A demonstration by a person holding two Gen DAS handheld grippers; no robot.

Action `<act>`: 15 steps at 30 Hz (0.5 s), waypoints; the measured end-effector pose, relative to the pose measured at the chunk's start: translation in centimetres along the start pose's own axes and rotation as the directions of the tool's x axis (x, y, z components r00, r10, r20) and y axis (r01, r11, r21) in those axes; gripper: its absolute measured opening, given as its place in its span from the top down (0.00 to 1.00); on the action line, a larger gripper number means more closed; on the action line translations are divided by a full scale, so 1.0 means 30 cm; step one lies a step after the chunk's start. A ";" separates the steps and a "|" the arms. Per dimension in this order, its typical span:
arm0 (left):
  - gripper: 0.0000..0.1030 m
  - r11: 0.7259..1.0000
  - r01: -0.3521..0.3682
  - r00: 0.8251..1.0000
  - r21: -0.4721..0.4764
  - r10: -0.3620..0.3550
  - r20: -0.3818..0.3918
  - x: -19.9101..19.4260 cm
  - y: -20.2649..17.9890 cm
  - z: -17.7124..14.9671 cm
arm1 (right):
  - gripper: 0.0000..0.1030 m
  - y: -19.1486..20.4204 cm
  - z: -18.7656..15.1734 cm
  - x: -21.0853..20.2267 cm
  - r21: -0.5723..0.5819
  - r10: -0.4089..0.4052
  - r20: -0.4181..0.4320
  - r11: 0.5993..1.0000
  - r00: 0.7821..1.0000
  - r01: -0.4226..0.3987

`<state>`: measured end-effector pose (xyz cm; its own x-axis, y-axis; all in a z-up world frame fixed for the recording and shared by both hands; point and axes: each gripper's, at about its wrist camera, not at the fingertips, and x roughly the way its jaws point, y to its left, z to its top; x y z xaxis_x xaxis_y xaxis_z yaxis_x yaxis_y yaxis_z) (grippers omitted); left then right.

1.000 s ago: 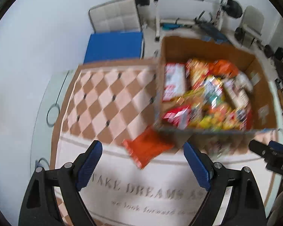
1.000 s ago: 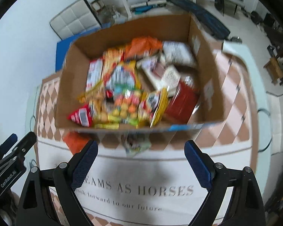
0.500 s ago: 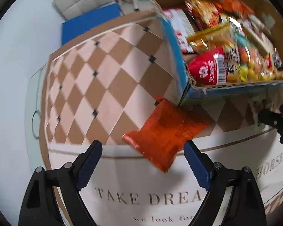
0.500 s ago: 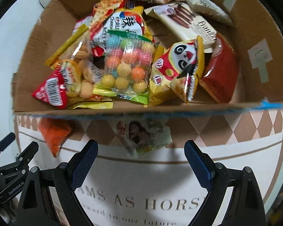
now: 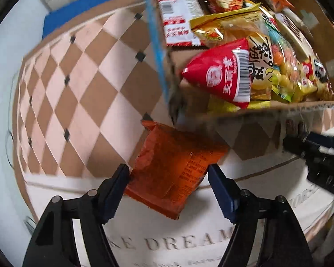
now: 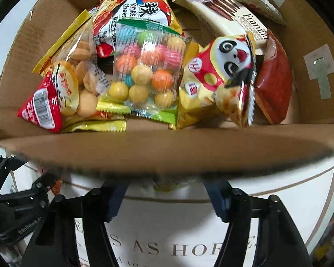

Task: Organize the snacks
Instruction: 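Grasp the orange bag with the left tool while the right tool grasps the clear photo-print pack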

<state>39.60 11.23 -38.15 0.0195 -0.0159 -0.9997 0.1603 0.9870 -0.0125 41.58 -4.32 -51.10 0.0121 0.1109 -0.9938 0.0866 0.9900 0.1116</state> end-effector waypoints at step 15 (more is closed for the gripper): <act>0.32 0.997 -0.020 0.996 -0.076 0.013 -0.088 0.104 -0.059 -0.089 | 0.27 0.001 0.016 0.028 0.032 0.016 -0.028 0.999 0.999 -0.015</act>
<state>36.76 9.85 -41.29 -0.0653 0.0108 -0.9978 0.0840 0.9965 0.0053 42.07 -4.23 -51.94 -0.0149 0.1293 -0.9915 0.1182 0.9849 0.1266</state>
